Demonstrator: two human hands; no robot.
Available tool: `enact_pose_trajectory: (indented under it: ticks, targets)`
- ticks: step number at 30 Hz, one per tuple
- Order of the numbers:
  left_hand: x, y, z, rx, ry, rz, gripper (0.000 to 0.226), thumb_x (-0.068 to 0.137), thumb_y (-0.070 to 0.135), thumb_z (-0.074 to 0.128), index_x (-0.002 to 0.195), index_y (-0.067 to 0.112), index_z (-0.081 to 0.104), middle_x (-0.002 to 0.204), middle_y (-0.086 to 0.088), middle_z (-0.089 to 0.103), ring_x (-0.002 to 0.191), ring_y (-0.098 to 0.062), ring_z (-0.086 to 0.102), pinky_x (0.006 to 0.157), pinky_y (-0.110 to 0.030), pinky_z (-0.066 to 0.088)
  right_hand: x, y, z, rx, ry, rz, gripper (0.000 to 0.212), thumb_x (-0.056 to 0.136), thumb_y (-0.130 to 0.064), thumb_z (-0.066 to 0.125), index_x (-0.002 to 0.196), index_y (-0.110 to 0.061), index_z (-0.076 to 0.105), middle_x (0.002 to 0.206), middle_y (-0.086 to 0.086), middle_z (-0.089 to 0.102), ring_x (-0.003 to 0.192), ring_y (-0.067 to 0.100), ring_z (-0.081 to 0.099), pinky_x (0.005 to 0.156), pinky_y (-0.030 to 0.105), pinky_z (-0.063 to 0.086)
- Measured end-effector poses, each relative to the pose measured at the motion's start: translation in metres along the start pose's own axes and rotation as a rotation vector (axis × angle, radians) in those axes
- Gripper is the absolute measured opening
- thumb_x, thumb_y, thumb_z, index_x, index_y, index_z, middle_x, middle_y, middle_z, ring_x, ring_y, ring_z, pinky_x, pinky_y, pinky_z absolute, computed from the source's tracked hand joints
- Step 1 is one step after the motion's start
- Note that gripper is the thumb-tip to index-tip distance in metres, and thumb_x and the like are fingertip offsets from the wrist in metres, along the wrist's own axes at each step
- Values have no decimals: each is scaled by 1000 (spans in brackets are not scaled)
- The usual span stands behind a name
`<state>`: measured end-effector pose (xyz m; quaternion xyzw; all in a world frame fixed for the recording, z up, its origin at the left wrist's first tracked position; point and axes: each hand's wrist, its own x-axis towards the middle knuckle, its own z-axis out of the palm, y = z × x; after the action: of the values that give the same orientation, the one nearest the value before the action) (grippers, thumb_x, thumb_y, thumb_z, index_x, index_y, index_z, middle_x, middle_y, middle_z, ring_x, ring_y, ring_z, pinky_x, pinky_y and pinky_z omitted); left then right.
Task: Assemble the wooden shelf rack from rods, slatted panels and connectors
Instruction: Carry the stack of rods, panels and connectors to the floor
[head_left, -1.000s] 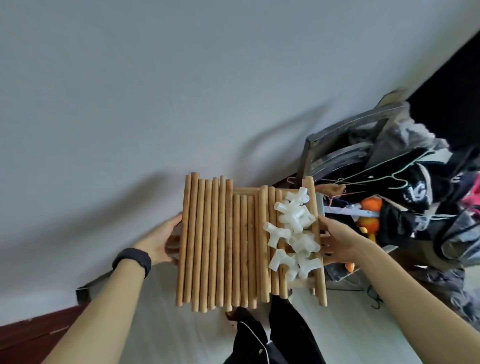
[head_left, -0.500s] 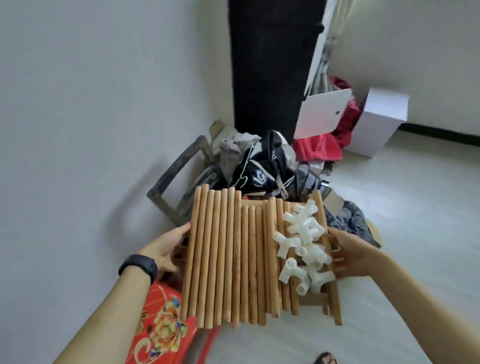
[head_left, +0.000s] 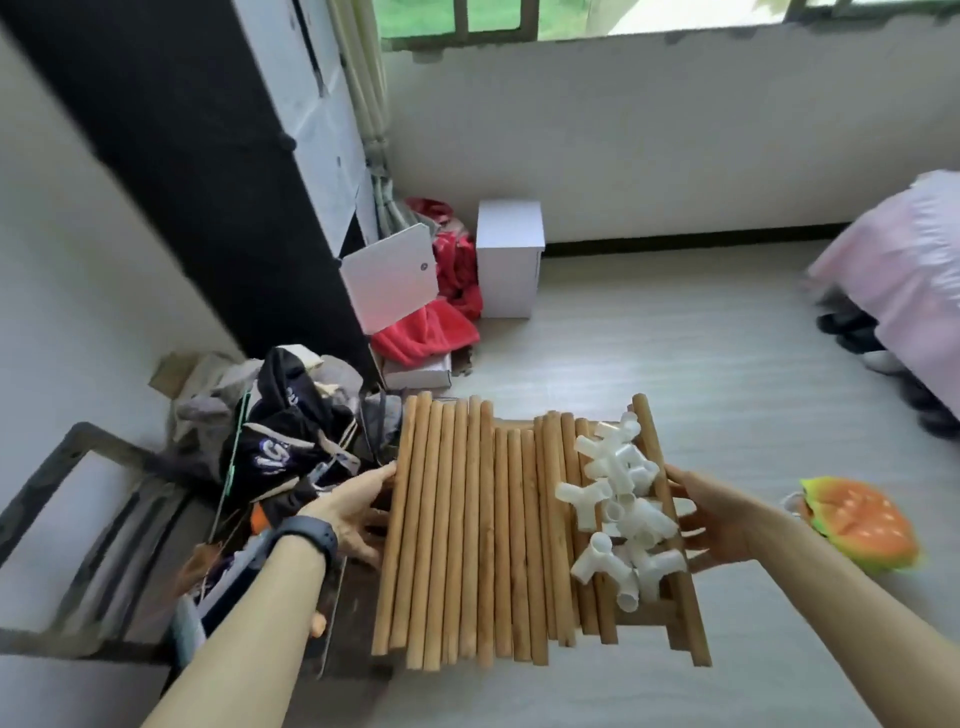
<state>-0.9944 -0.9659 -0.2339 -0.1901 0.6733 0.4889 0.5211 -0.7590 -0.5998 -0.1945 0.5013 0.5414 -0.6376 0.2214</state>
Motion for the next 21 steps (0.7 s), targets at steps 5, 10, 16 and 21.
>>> enact_pose_trajectory:
  ticks: [5, 10, 16, 21]
  targets:
    - [33, 77, 93, 190, -80, -8, 60, 84, 67, 65, 119, 19, 65, 121, -21, 64, 113, -46, 57, 91, -71, 48, 10, 1, -87, 168, 38, 23, 56, 91, -62, 63, 124, -17, 69, 118, 24, 69, 107, 41, 68, 77, 55, 61]
    - [77, 150, 183, 335, -161, 3, 65, 80, 67, 68, 127, 22, 64, 114, -18, 67, 112, -45, 59, 79, -63, 56, 35, -10, -166, 313, 91, 48, 52, 89, -60, 69, 116, -16, 74, 114, 25, 70, 105, 43, 68, 77, 61, 60]
    - [147, 249, 293, 470, -221, 14, 53, 82, 64, 69, 119, 27, 69, 108, -18, 68, 110, -47, 61, 92, -68, 50, 88, -47, -271, 479, 156, 94, 47, 80, -61, 76, 67, -16, 77, 91, 20, 68, 90, 40, 66, 83, 62, 58]
    - [185, 346, 379, 554, -265, 40, 53, 81, 68, 67, 118, 29, 68, 119, -20, 66, 108, -50, 62, 84, -70, 53, 121, -100, -347, 539, 216, 92, 51, 82, -61, 72, 56, -17, 74, 93, 19, 67, 93, 38, 64, 79, 55, 60]
